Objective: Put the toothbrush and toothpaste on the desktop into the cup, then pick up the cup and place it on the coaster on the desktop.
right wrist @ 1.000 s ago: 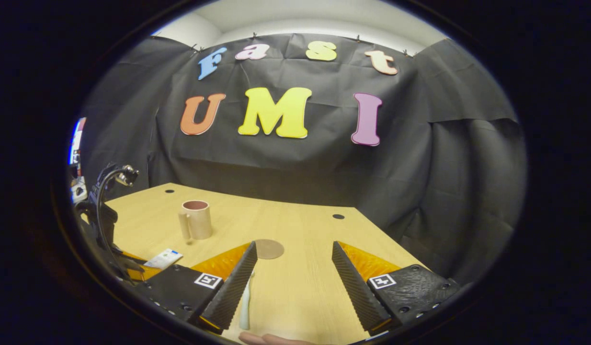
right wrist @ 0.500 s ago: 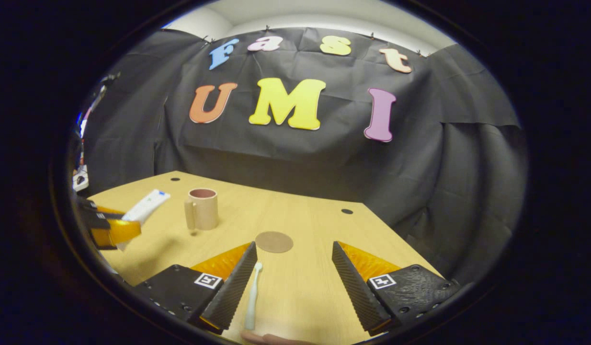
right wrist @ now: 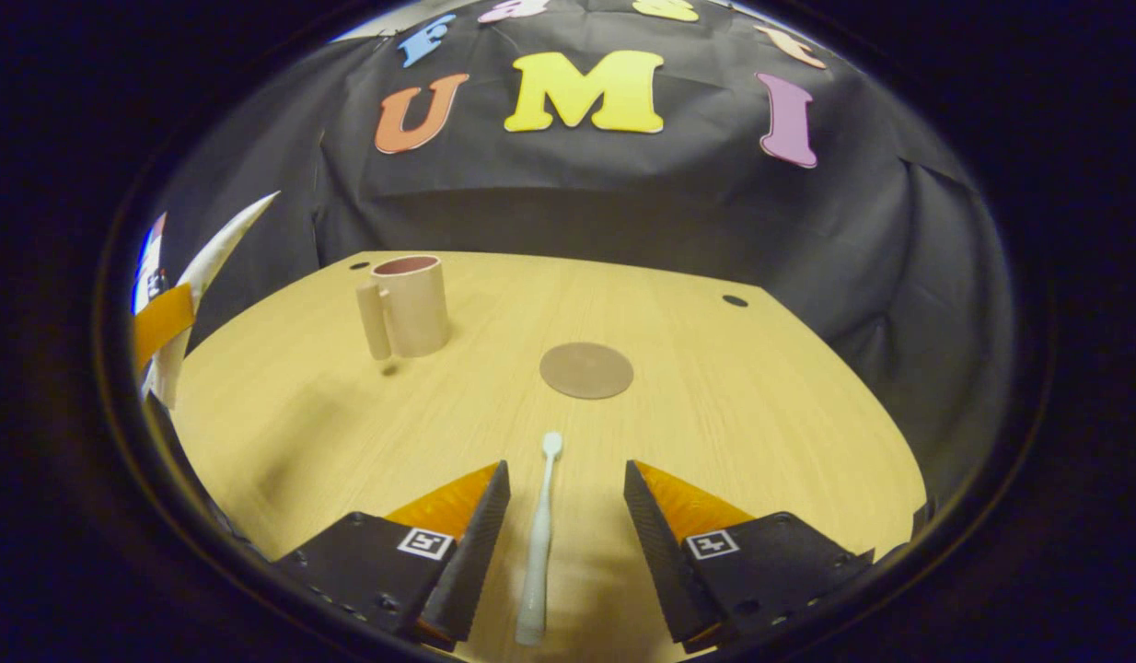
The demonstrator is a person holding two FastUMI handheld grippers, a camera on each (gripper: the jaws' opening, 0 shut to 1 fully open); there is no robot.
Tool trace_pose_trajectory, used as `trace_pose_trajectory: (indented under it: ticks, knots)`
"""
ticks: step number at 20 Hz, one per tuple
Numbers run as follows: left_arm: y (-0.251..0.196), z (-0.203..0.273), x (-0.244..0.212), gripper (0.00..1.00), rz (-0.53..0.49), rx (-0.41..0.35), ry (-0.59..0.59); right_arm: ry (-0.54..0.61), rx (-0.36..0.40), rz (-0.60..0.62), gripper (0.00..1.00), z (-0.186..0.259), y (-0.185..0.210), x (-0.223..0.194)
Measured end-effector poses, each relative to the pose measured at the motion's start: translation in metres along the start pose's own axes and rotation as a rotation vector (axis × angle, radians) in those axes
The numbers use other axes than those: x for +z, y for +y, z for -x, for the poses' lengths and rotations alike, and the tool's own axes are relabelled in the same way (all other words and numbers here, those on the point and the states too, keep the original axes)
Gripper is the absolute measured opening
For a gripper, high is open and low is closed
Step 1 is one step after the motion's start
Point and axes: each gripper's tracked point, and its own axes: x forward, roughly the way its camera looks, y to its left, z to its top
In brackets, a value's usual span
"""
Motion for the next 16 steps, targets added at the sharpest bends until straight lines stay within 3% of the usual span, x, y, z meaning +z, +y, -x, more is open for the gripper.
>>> trace_pose_trajectory:
  ticks: [2, 3, 4, 6, 7, 8, 9, 11, 13, 16]
  knots:
    - [0.001, 0.0, -0.004, 0.37, 0.002, -0.005, 0.021, 0.034, -0.007, -0.015, 0.66, -0.007, 0.0, -0.002]
    - [0.0, 0.001, -0.003, 0.42, 0.006, -0.007, 0.027, 0.053, 0.009, -0.024, 0.46, -0.007, 0.003, -0.003]
    - [-0.001, 0.001, -0.003, 0.37, 0.005, -0.012, 0.029, 0.075, 0.025, -0.031, 0.49, -0.011, 0.008, -0.008]
    - [-0.001, 0.003, -0.002, 0.37, 0.002, -0.014, 0.03, 0.122, 0.043, -0.024, 0.44, -0.014, 0.012, -0.019]
    - [0.0, 0.002, -0.001, 0.37, -0.004, -0.014, 0.026, 0.135, 0.063, -0.02, 0.49, -0.014, 0.016, -0.02]
    - [0.0, 0.002, 0.0, 0.37, -0.007, -0.013, 0.024, 0.132, 0.071, -0.034, 0.44, -0.014, 0.018, -0.019]
    - [-0.001, 0.002, 0.0, 0.37, -0.007, -0.018, 0.024, 0.14, 0.064, -0.034, 0.27, -0.018, 0.017, -0.019]
    - [-0.001, 0.002, 0.001, 0.37, -0.002, -0.023, 0.022, 0.149, 0.064, -0.037, 0.06, -0.014, 0.016, -0.02]
    - [0.0, 0.002, 0.002, 0.37, -0.005, -0.021, 0.021, 0.143, 0.065, -0.052, 0.01, -0.014, 0.014, -0.019]
    - [0.002, 0.001, 0.005, 0.37, -0.005, -0.013, 0.015, 0.084, 0.081, -0.071, 0.01, -0.002, 0.009, -0.008]
